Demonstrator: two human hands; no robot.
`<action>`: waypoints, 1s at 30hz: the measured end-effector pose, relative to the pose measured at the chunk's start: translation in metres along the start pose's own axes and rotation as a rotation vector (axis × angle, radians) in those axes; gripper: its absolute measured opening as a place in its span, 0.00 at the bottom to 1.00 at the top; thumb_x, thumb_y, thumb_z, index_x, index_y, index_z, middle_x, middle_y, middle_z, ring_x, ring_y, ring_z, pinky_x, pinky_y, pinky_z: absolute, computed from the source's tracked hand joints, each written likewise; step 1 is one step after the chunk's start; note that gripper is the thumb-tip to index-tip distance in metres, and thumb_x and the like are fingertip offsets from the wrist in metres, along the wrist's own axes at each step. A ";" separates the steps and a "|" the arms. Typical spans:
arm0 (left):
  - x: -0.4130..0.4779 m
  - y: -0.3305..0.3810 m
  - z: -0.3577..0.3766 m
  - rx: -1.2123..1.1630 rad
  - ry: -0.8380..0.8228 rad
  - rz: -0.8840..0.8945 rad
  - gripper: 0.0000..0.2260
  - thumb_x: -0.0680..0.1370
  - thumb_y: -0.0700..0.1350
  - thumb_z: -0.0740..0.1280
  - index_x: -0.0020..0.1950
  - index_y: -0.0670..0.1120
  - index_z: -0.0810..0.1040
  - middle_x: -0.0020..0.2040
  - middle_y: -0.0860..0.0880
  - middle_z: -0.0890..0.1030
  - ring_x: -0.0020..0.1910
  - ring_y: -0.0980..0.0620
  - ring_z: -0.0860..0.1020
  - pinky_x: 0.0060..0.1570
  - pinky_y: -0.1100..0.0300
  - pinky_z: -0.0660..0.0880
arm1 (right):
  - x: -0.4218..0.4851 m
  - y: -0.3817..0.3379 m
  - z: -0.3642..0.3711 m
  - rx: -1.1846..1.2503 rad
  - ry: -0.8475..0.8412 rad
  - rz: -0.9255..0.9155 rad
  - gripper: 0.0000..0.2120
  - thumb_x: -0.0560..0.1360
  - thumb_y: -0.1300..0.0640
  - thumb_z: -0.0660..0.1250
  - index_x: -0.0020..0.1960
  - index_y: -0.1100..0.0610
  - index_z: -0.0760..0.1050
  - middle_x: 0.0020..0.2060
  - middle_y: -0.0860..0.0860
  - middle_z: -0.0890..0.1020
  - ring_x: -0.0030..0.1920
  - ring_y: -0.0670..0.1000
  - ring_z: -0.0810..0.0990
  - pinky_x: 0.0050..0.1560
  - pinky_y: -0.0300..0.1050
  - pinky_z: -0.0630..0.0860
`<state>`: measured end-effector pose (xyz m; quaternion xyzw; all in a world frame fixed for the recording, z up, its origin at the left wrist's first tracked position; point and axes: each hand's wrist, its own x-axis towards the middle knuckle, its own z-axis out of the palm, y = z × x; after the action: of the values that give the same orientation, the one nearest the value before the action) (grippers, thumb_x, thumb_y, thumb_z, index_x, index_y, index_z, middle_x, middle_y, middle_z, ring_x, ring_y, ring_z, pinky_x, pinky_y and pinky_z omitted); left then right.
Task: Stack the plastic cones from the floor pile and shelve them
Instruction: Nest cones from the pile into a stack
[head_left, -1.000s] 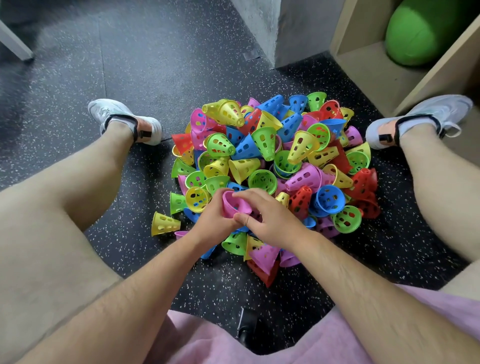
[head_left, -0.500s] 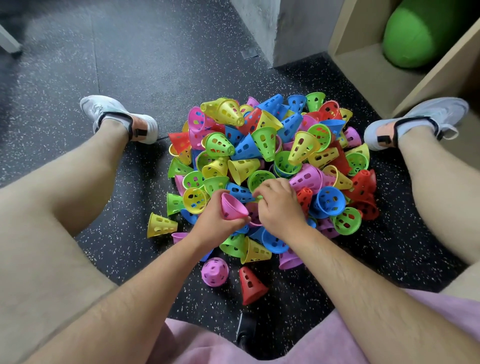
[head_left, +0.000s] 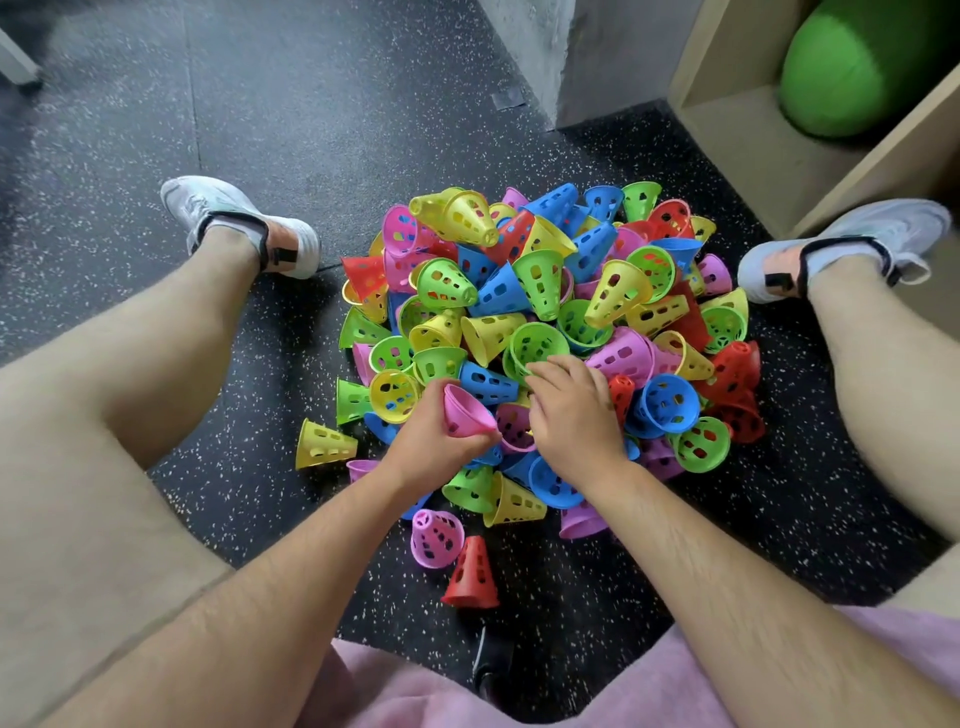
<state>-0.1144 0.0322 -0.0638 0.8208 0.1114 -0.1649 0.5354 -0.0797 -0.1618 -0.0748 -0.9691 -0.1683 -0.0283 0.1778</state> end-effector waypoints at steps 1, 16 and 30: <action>0.000 0.000 0.000 -0.004 -0.001 0.003 0.29 0.73 0.48 0.80 0.67 0.54 0.67 0.56 0.52 0.77 0.51 0.57 0.79 0.43 0.65 0.80 | -0.001 0.000 -0.001 0.042 0.051 -0.009 0.15 0.75 0.62 0.66 0.60 0.57 0.81 0.59 0.50 0.81 0.64 0.54 0.74 0.67 0.52 0.63; 0.000 -0.001 0.007 -0.102 0.020 0.053 0.32 0.69 0.52 0.83 0.67 0.53 0.70 0.56 0.52 0.81 0.51 0.57 0.83 0.54 0.56 0.82 | -0.002 -0.031 -0.021 0.512 0.205 -0.107 0.16 0.79 0.66 0.66 0.64 0.57 0.79 0.52 0.49 0.82 0.56 0.49 0.76 0.60 0.33 0.70; -0.018 -0.020 -0.045 0.284 -0.026 -0.168 0.37 0.60 0.53 0.78 0.68 0.53 0.70 0.51 0.48 0.81 0.49 0.47 0.81 0.51 0.49 0.81 | -0.039 -0.061 0.010 0.465 -0.192 -0.011 0.04 0.79 0.56 0.64 0.53 0.54 0.73 0.45 0.46 0.76 0.48 0.47 0.74 0.50 0.49 0.75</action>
<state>-0.1312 0.0809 -0.0569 0.8737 0.1483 -0.2340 0.3998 -0.1369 -0.1174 -0.0682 -0.8994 -0.1916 0.1022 0.3793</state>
